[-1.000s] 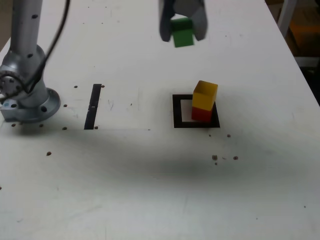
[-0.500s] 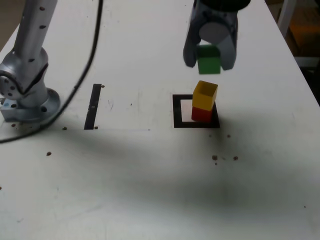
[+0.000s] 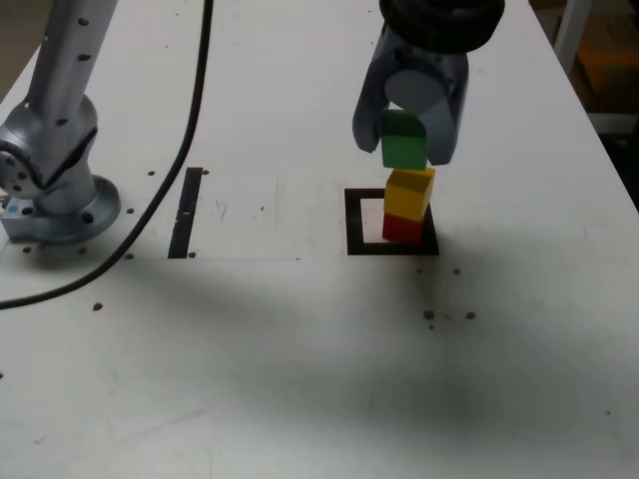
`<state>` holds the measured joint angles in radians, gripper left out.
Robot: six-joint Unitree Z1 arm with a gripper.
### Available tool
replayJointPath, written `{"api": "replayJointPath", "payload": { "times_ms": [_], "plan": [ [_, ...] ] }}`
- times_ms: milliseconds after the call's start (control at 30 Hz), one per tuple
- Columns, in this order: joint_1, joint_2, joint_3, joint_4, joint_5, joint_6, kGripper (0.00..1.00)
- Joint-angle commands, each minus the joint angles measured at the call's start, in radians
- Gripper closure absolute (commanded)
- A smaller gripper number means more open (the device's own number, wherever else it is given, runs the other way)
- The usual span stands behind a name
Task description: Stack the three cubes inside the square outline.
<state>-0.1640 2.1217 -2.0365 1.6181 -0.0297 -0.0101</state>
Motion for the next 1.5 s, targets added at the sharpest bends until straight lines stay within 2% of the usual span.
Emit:
{"api": "replayJointPath", "payload": {
  "times_ms": [0,567,1000,1267,1367,1467],
  "plan": [
    [0.000,0.006,-0.007,0.021,-0.003,0.011,0.77],
    [0.000,0.043,-0.010,0.020,-0.019,0.052,0.76],
    [0.004,0.053,-0.018,0.019,0.019,0.074,0.58],
    [0.006,0.067,-0.022,0.019,0.030,0.085,0.57],
    [0.007,0.074,-0.026,0.019,0.033,0.085,0.51],
    [0.008,0.076,-0.026,0.019,0.027,0.085,0.37]
  ]
}}
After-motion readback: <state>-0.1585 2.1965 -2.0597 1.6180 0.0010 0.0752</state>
